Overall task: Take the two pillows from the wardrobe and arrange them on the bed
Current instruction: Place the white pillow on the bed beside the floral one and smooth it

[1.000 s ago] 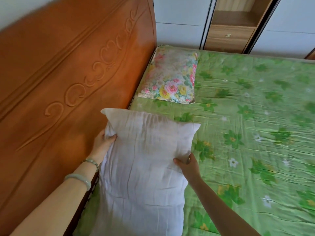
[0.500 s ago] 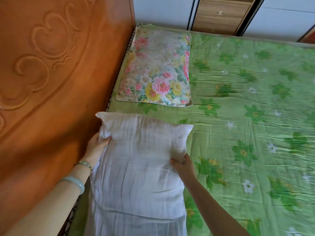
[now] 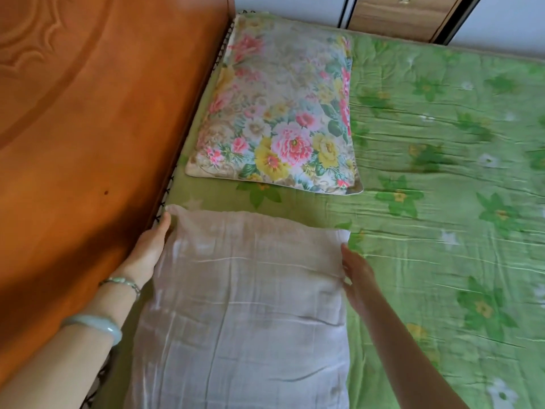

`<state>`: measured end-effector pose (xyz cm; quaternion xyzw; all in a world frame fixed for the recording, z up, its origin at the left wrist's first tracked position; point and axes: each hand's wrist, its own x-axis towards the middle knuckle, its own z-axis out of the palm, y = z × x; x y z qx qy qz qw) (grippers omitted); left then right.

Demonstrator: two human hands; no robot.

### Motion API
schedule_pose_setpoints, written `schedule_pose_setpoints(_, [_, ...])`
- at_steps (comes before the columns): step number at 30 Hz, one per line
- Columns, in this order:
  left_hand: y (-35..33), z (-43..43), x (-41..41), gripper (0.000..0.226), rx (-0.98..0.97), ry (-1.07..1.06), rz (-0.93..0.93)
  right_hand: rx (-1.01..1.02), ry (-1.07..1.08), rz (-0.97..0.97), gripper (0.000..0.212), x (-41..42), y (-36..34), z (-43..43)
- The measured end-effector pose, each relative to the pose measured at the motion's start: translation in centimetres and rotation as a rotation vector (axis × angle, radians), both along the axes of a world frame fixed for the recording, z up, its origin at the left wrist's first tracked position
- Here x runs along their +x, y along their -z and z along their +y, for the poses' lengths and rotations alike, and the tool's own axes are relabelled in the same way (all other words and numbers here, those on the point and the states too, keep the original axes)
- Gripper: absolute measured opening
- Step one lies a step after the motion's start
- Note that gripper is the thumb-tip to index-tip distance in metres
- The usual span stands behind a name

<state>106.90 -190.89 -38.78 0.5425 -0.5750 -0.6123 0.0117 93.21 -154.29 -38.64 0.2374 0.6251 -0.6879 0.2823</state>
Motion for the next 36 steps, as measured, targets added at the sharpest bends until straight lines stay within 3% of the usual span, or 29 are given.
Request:
schedule_pose_setpoints(3, [0.6,0.2,-1.8,0.031,-0.14,0.054,-0.003,0.115,-0.026,-0.041,0.023,-2.8,0.6,-1.8])
schedule_pose_setpoints(6, [1.3,-0.9,-2.3,0.025,-0.416,-0.011,0.004,0.436,0.02,0.112,0.021,-5.7,1.0,-3.0])
schedule_pose_setpoints(8, [1.0,-2.0,-2.6,0.021,-0.557,-0.022,-0.018,0.535,0.067,0.209,0.024,-7.7,0.9,-3.3])
schedule_pose_setpoints(13, [2.0,-1.7,-2.7,0.025,-0.546,0.022,-0.167,0.717,-0.124,0.28,0.039,-7.3,2.5,-3.8])
schedule_pose_setpoints(15, [1.8,-1.3,-2.3,0.034,-0.492,0.072,-0.204,0.61,-0.17,0.271,0.036,-6.9,2.2,-3.5])
schedule_pose_setpoints(19, [0.5,-1.7,0.3,0.068,-0.237,0.055,-0.238,0.08,-0.05,0.004,0.029,-4.9,0.9,-0.3])
schedule_pose_setpoints(21, [0.0,-1.2,2.9,0.069,-0.142,0.101,-0.258,0.116,-0.147,-0.086,0.033,-2.4,1.1,1.6])
schedule_pose_setpoints(24, [-0.9,1.2,6.6,0.044,-0.092,0.157,-0.233,0.129,-0.22,-0.121,0.025,1.4,1.5,2.6])
schedule_pose_setpoints(27, [-0.9,2.7,8.1,0.039,-0.38,0.247,-0.149,0.316,-0.171,0.039,0.02,2.4,1.7,1.7])
schedule_pose_setpoints(29, [-0.6,2.3,8.0,0.042,-0.627,0.25,-0.214,0.521,-0.182,0.177,0.026,1.7,1.9,1.4])
schedule_pose_setpoints(33, [0.0,2.0,7.3,0.041,-0.705,0.215,-0.28,0.804,-0.301,0.239,0.037,1.9,2.9,1.4])
schedule_pose_setpoints(34, [0.2,2.4,7.3,0.043,-0.683,0.215,-0.259,0.782,-0.295,0.222,0.036,2.2,3.1,1.4])
schedule_pose_setpoints(36, [0.2,3.3,7.7,0.046,-0.578,0.174,-0.203,0.54,-0.204,0.146,0.033,2.8,3.0,1.8])
